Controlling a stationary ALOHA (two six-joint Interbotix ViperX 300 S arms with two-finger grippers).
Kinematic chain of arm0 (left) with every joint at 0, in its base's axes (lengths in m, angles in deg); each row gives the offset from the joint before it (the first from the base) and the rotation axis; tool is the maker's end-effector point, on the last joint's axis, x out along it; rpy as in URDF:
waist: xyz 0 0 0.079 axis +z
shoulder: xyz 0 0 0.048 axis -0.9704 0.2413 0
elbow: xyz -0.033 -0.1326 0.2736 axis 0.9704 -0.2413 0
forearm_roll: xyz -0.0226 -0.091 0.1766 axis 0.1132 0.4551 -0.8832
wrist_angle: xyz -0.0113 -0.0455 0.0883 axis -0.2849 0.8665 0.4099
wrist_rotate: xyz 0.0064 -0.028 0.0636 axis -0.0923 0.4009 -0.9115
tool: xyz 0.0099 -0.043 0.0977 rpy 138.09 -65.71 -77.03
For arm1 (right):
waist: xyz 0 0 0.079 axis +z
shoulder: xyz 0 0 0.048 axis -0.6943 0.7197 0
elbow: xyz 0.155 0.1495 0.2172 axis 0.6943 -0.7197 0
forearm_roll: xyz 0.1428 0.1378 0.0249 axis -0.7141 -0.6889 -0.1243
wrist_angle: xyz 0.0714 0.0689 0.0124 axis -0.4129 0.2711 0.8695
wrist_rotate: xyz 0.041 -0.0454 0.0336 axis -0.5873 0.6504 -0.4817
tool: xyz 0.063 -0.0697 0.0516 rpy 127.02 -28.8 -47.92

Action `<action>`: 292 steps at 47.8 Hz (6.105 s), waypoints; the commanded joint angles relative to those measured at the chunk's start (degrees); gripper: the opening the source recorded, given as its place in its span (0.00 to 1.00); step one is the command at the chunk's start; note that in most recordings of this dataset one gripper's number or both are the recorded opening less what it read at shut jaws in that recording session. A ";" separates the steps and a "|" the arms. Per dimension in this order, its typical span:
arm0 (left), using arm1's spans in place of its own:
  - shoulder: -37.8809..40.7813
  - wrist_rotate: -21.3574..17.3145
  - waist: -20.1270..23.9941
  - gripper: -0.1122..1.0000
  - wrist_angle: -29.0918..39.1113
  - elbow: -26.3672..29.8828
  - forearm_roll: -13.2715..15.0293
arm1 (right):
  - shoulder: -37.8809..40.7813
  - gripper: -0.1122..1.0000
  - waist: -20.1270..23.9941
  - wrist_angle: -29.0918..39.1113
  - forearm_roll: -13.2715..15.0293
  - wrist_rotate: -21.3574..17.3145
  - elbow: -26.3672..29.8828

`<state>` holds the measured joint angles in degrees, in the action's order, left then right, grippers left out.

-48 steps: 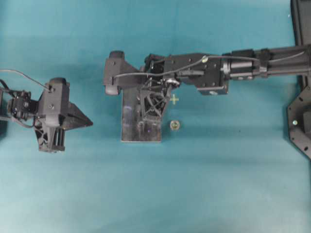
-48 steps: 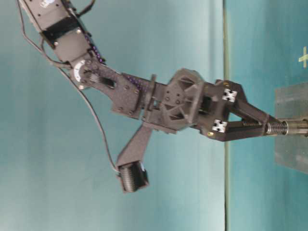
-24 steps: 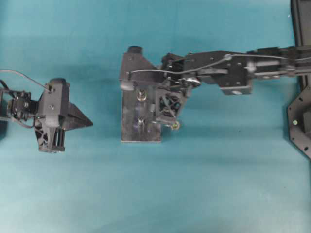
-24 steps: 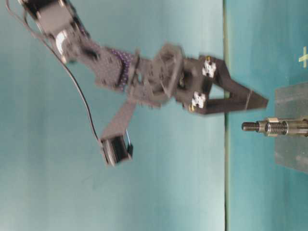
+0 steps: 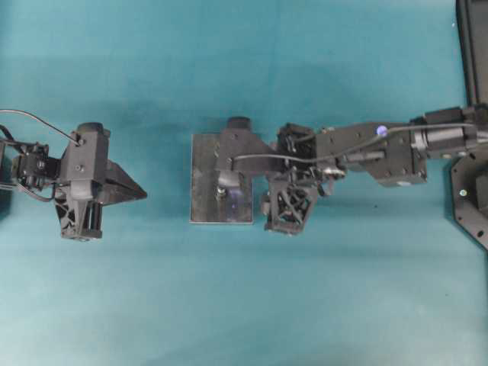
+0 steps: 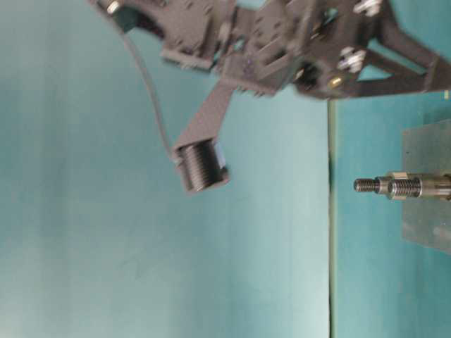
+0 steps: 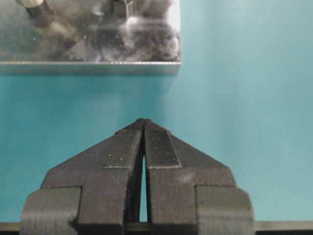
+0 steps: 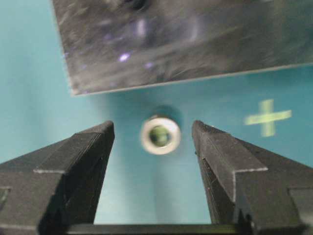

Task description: Insert the washer onto the shaft.

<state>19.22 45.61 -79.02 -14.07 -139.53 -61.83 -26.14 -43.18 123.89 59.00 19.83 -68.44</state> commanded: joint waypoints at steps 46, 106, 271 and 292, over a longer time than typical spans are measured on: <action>0.35 0.09 -0.18 0.10 -0.62 1.14 -0.09 | 3.34 0.52 0.62 -6.50 0.18 -3.52 -2.72; 0.26 0.18 -0.18 0.10 -1.05 1.23 -0.09 | 0.00 0.39 1.49 3.69 1.32 -0.88 13.18; -11.60 0.62 -0.44 0.10 -0.62 -2.11 -0.09 | -2.64 0.79 -0.97 8.96 0.00 0.79 16.44; -26.72 2.72 -1.32 0.10 4.04 -5.89 -0.09 | -18.37 0.60 -1.14 -8.79 0.79 0.26 -0.35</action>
<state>-5.92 48.07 -79.81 -10.90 -145.59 -61.74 -40.38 -44.32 119.50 59.79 20.44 -66.24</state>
